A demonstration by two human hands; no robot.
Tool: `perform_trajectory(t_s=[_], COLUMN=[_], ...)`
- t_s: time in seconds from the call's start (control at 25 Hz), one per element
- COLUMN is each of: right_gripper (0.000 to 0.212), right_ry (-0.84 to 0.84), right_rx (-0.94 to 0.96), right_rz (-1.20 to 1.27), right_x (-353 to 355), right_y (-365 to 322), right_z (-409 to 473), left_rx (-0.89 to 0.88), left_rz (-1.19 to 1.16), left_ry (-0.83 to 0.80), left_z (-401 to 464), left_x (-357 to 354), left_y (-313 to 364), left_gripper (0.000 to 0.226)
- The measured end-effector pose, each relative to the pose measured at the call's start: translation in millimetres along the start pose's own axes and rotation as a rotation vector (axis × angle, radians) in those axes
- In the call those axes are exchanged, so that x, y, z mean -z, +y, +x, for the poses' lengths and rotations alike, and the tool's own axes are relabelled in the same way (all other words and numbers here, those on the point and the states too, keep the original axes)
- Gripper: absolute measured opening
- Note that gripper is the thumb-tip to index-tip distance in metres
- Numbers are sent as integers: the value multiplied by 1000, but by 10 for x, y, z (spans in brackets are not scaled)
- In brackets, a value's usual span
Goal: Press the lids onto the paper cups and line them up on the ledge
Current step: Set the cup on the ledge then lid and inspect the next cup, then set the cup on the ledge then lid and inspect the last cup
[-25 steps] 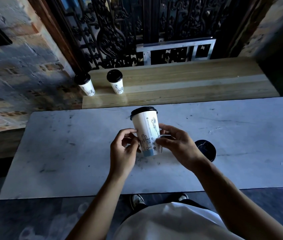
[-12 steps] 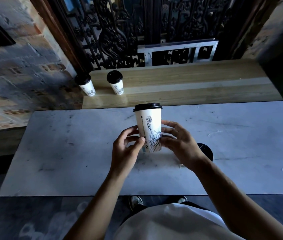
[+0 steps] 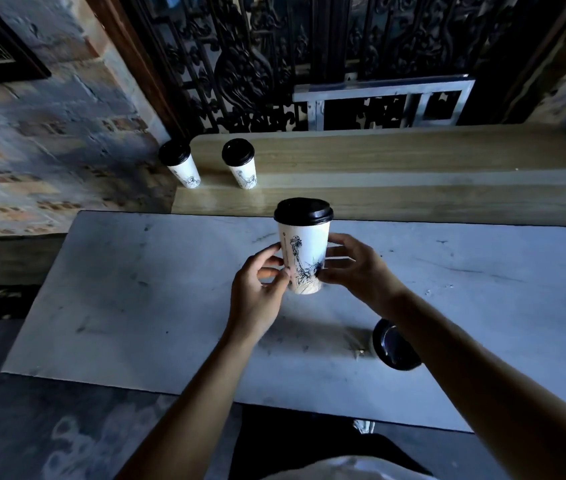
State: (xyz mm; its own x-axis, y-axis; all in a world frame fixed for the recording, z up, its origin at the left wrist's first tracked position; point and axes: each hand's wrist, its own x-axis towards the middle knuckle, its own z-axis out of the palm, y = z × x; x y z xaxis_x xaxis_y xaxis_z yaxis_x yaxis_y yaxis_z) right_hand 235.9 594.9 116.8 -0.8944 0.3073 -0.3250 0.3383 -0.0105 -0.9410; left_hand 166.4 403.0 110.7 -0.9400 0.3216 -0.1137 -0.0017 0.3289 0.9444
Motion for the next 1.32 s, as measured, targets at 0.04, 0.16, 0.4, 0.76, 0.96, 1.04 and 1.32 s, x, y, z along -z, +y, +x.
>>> perform_trajectory(t_s=[0.04, 0.16, 0.4, 0.76, 0.96, 1.04, 1.32], right_gripper=[61, 57, 60, 48, 54, 62, 71], right_ry=[32, 114, 204, 247, 242, 203, 219], right_rx=[-8, 3, 4, 14, -42, -67, -173], right_rz=[-49, -163, -364, -352, -303, -274, -281], right_x=[24, 120, 224, 159, 136, 139, 572], right_y=[-15, -80, -39, 411, 676, 745, 632], right_z=[121, 693, 2213, 3655, 3824, 3804, 2779], left_rx=[11, 13, 144, 204, 264, 306, 270], left_rz=[-5, 9, -165, -356, -383, -367, -238], left_ry=[-3, -43, -141, -125, -116, -105, -65], left_z=[117, 712, 2324, 3654, 3653, 3628, 2889], left_x=[-42, -236, -744, -1141, -1253, -1247, -852], left_y=[-3, -39, -415, -1135, -1287, -1302, -1278], left_gripper=[44, 45, 52, 56, 59, 61, 52])
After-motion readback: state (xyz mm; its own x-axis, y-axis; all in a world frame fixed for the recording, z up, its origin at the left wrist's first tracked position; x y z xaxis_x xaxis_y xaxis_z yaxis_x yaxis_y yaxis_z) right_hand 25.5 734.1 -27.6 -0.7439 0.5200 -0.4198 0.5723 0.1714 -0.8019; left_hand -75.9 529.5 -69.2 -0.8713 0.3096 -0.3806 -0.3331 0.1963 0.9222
